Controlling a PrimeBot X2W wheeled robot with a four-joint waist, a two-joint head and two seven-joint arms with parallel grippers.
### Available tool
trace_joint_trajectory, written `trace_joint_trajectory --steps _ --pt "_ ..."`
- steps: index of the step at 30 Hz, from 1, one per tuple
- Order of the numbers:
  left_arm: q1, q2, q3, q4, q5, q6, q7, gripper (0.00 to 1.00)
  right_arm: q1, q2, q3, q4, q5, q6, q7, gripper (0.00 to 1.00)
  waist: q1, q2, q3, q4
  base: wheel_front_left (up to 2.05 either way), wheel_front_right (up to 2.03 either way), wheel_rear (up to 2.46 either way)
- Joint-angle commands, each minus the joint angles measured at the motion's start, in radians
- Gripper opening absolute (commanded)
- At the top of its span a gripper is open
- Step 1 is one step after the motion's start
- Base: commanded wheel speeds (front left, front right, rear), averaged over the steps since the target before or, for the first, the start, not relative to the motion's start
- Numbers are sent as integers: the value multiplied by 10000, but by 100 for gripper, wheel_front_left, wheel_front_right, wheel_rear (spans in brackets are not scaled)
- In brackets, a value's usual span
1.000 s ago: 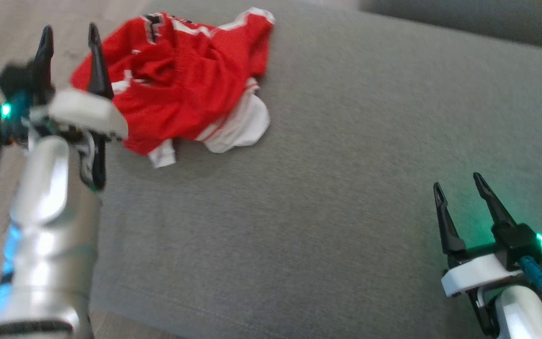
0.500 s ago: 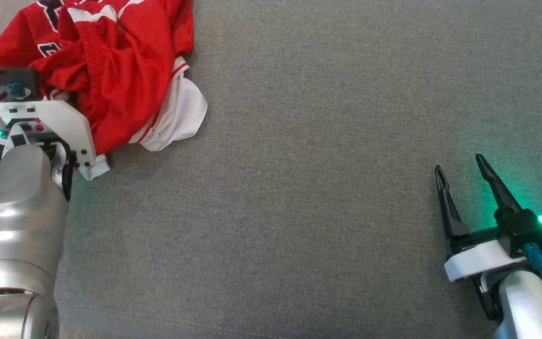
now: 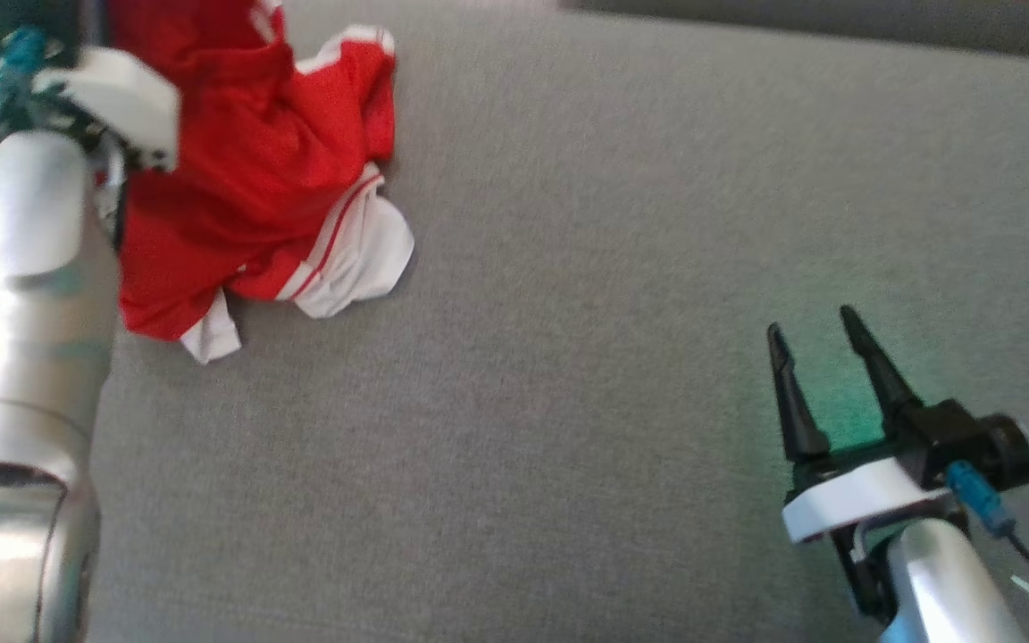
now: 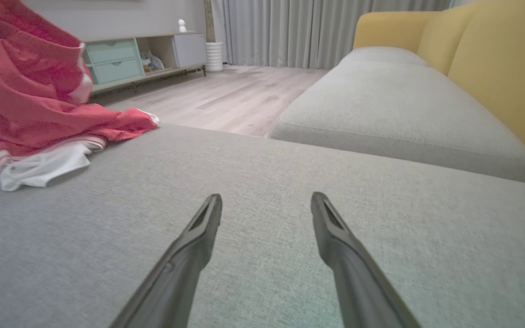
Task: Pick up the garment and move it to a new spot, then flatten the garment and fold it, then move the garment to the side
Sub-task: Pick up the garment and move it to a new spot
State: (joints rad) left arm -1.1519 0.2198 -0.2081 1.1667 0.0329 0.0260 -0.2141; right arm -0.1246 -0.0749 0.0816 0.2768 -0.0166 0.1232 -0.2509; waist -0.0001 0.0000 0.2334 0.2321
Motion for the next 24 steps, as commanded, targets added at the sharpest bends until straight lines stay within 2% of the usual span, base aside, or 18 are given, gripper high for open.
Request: trace_joint_trajectory --steps 1,5,11,15,16,20,24 --pt "-552 303 -34 -414 154 -78 -144 0 146 91 326 -224 124 75 -109 100 1 0 -997 -458 0 0 0" --pt "-875 -89 -424 -583 160 -855 -126 0 511 212 551 -194 426 75 -109 100 1 0 -2026 -1271 0 0 0" --pt "-1382 -608 -716 -973 -157 -1387 -72 0 963 242 846 -311 1057 75 -109 100 1 0 -2767 -3014 0 0 0" --pt "-1499 -1008 -889 -1249 -611 -1527 -103 0 1115 244 1142 -290 1272 75 -109 100 1 0 -3032 -4250 0 0 0" --pt "-1499 -1008 -889 -1249 -611 -1527 -103 0 1115 244 1142 -290 1272 75 -109 100 1 0 -3032 -4250 0 0 0" --pt "-1492 -1402 -1166 -1625 -1197 -1558 -239 0 1115 245 1336 -308 1409 75 -109 100 1 0 -3136 -5307 0 0 0" --pt "-1315 -1621 -1812 -1899 -1949 -1563 -346 0 1055 245 1404 -343 1466 75 -109 100 1 0 -3004 -5992 0 0 0"
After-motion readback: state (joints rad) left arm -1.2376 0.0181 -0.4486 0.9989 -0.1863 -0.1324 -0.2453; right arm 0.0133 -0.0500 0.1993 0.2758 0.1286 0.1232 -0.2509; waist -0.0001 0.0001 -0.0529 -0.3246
